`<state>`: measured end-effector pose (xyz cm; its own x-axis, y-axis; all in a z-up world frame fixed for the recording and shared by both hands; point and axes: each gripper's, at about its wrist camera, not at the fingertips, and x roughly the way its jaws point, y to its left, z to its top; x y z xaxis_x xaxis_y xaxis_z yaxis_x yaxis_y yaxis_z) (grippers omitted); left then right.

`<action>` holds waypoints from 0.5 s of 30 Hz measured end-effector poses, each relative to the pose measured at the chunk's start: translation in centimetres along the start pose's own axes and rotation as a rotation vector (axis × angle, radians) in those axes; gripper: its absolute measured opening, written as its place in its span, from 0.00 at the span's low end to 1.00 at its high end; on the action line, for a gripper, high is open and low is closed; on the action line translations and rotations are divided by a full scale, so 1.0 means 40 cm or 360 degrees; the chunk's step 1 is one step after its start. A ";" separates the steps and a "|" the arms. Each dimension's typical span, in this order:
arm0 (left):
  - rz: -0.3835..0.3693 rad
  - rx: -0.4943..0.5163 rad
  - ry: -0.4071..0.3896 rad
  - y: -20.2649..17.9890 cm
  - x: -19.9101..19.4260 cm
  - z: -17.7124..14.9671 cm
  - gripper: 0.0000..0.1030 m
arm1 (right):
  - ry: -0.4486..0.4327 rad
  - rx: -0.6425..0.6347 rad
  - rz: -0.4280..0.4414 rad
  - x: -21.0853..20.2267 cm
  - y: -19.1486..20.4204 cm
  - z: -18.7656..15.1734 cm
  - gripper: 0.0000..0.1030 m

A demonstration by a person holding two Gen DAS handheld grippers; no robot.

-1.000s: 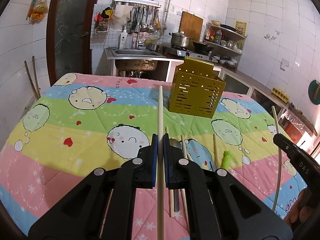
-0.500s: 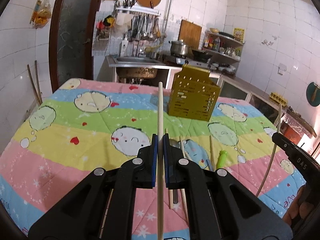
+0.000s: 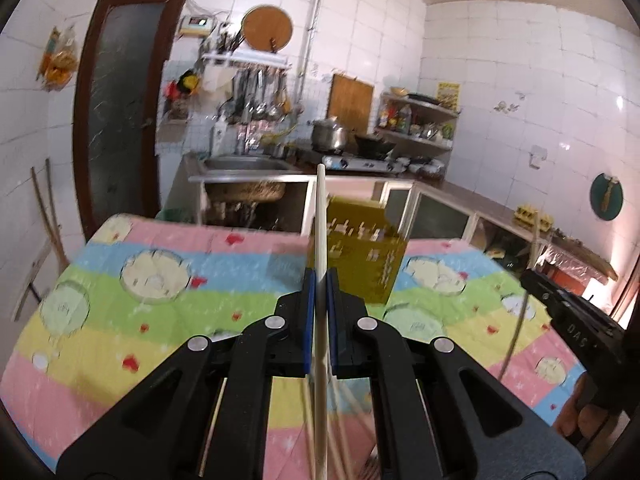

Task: Organize utensils
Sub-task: 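Lift both held chopsticks and carry them over the olive-green slotted holder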

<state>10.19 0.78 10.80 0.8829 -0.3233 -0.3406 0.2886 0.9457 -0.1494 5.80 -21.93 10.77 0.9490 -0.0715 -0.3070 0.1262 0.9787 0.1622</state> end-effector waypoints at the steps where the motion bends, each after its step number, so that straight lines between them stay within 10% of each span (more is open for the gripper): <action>1: -0.0009 0.0020 -0.0029 -0.008 0.002 0.020 0.04 | -0.0015 -0.0005 -0.0002 0.005 0.002 0.014 0.06; 15: -0.0145 0.0100 -0.0322 -0.072 0.227 0.277 0.04 | -0.0203 -0.0068 0.0003 0.226 0.039 0.272 0.06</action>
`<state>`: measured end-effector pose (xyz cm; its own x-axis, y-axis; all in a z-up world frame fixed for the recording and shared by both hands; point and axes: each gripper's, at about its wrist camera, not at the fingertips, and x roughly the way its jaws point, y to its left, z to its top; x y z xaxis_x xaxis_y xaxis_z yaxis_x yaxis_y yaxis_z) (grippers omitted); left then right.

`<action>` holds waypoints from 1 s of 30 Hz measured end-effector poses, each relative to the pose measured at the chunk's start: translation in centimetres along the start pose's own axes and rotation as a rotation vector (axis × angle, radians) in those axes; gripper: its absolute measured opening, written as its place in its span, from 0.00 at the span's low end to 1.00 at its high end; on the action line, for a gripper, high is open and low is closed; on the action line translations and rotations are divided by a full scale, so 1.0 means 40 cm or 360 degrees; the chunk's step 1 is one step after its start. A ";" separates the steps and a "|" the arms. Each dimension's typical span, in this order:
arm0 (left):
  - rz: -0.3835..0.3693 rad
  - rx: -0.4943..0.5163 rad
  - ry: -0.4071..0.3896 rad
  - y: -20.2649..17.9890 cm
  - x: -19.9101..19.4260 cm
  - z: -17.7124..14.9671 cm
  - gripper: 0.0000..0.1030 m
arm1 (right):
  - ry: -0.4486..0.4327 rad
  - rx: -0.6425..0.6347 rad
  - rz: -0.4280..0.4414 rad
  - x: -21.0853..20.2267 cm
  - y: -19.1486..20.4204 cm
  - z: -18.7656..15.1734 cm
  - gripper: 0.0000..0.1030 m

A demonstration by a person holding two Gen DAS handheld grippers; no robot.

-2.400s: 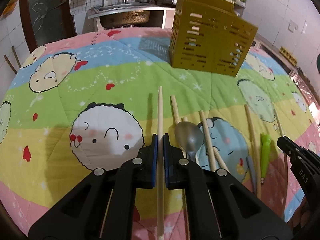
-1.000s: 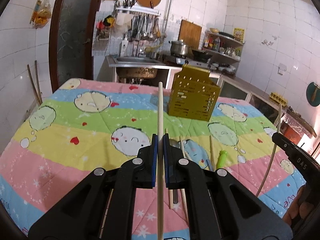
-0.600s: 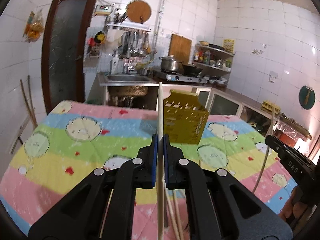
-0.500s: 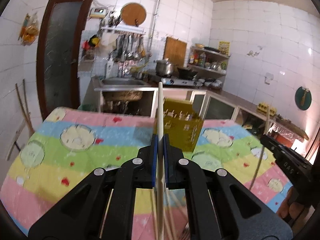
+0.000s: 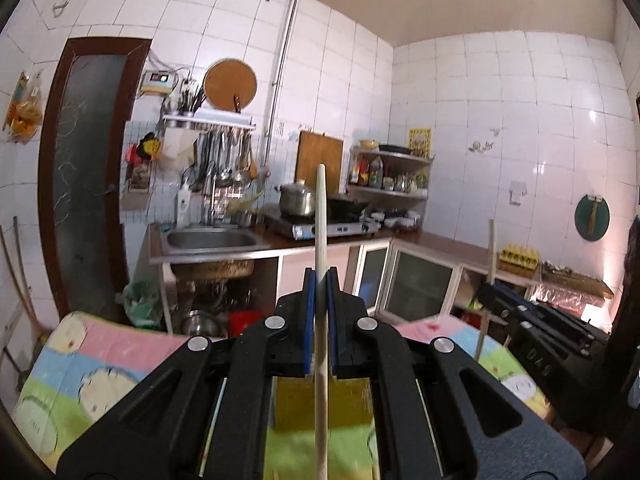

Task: Organize utensils
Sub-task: 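Lift both held chopsticks and carry them over the olive-green slotted holder, then open the left tool over the holder while the right tool releases its chopstick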

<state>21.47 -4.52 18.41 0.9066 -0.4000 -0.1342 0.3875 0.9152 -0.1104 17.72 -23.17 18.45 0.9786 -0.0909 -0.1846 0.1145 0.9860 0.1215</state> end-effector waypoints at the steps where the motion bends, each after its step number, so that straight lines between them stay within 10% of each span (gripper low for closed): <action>1: -0.0001 0.0005 -0.0022 0.000 0.018 0.008 0.04 | -0.0002 0.0003 0.0001 0.023 0.001 0.011 0.06; 17: 0.0003 0.0003 -0.0106 0.052 0.388 -0.017 0.04 | -0.0022 0.0053 0.0042 0.311 -0.021 0.025 0.06; 30: 0.0017 0.0072 -0.0112 0.047 0.461 -0.065 0.04 | 0.0032 0.0052 0.0040 0.382 -0.028 -0.021 0.06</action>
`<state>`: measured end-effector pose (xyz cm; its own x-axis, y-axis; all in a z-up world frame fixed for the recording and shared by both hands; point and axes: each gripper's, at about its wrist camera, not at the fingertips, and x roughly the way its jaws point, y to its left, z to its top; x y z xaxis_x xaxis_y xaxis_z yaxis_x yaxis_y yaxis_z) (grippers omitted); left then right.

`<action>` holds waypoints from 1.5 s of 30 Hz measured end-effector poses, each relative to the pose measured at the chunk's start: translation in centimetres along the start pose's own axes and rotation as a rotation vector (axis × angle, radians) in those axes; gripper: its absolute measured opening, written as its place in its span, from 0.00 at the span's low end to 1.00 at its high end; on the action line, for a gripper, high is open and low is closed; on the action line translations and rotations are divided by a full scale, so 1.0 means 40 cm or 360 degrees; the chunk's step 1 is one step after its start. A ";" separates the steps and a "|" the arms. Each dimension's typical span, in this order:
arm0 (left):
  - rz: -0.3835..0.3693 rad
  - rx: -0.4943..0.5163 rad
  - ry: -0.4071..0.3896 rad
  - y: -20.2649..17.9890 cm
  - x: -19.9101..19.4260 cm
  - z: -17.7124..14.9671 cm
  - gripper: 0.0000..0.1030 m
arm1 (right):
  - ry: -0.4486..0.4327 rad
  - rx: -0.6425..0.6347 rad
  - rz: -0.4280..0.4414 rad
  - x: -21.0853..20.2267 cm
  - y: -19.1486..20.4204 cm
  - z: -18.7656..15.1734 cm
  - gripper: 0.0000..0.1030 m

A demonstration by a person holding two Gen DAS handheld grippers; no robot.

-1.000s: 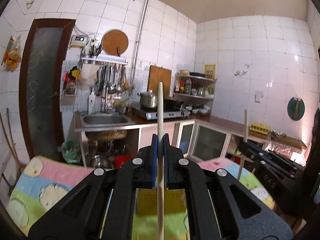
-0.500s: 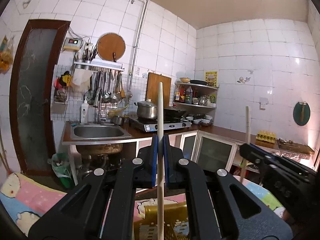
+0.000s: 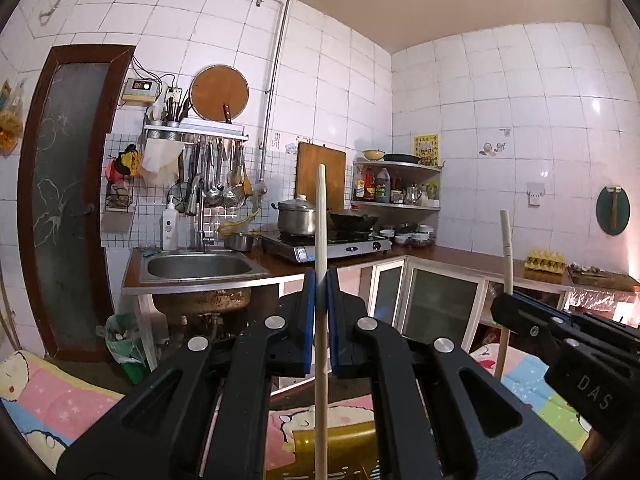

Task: Organize utensils
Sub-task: 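Open the left tool over the holder while the right tool releases its chopstick, then move both open tools back down toward the remaining utensils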

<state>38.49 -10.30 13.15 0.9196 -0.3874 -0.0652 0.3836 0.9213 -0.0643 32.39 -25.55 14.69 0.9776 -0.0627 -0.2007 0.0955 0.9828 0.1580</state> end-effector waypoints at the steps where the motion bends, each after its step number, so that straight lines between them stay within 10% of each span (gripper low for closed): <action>1: 0.0001 0.0003 0.0004 0.000 0.001 -0.005 0.04 | 0.0009 0.0000 -0.0002 0.006 0.002 -0.004 0.06; 20: 0.0144 -0.0023 0.0076 0.061 -0.027 -0.097 0.05 | 0.0181 -0.0093 -0.0066 0.057 0.005 -0.134 0.07; 23: 0.0156 -0.0035 0.0085 0.068 -0.058 -0.083 0.41 | 0.0221 -0.0081 -0.0074 0.052 0.003 -0.130 0.32; 24: 0.0180 -0.0040 0.0071 0.074 -0.077 -0.074 0.56 | 0.0223 -0.0072 -0.0084 0.043 0.001 -0.124 0.54; 30: 0.0266 -0.0028 0.0105 0.106 -0.189 -0.030 0.89 | 0.0247 -0.0054 -0.0124 -0.031 -0.004 -0.094 0.58; 45: 0.0389 -0.0035 0.0416 0.139 -0.467 -0.134 0.95 | 0.0523 0.0027 -0.0230 -0.295 -0.005 -0.259 0.75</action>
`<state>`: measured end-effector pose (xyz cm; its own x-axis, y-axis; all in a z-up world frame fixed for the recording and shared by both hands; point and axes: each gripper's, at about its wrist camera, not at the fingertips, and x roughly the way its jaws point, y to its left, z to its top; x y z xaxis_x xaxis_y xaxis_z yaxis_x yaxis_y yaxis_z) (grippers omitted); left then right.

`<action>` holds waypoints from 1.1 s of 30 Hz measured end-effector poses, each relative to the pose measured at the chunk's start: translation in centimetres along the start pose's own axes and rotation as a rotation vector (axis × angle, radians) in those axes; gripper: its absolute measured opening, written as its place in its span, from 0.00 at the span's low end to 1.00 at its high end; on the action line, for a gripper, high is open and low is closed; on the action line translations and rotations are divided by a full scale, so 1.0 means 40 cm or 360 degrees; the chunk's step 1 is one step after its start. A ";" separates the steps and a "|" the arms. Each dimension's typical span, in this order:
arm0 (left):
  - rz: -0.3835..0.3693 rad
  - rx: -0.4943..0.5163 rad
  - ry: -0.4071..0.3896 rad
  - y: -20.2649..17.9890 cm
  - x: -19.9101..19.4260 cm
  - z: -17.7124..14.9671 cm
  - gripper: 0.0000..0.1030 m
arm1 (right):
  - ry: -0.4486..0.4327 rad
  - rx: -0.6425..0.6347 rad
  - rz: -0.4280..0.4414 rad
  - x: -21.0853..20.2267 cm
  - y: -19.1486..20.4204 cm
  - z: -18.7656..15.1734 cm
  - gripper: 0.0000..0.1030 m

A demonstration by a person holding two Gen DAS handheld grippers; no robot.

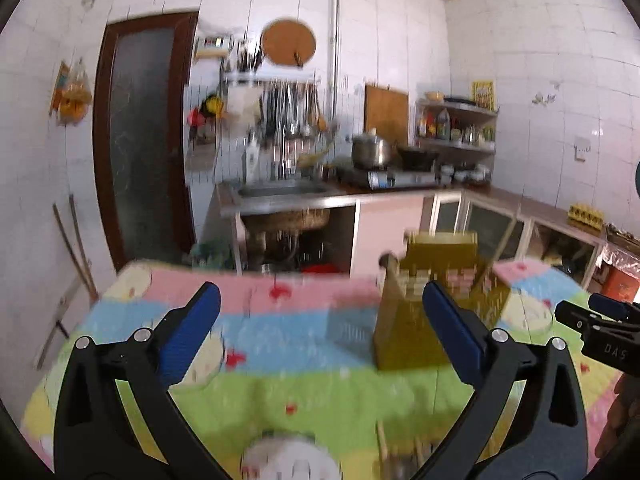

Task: Organize utensils
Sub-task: 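Move both open tools back down toward the remaining utensils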

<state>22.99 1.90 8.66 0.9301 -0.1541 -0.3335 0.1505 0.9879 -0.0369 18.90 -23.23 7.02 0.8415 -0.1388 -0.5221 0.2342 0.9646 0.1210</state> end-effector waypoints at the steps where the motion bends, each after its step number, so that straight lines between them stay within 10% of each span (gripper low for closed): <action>1: 0.0002 -0.0012 0.0042 0.007 -0.004 -0.023 0.95 | 0.0025 0.0009 -0.0010 -0.003 -0.006 -0.021 0.75; 13: -0.0012 0.0016 0.0470 -0.004 0.005 -0.237 0.95 | 0.0425 0.0120 -0.0143 0.036 -0.041 -0.259 0.75; 24: -0.0028 0.0053 0.0641 -0.026 0.049 -0.313 0.95 | 0.0559 0.0093 -0.0113 0.048 -0.007 -0.297 0.74; 33: -0.0019 0.0029 0.0776 -0.022 0.084 -0.338 0.95 | 0.0664 0.0068 -0.0124 0.090 0.020 -0.302 0.54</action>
<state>21.47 0.74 -5.15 0.6634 -0.1356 -0.7358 0.1701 0.9850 -0.0282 16.24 -20.26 -4.97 0.5532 -0.0997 -0.8271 0.3167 0.9434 0.0981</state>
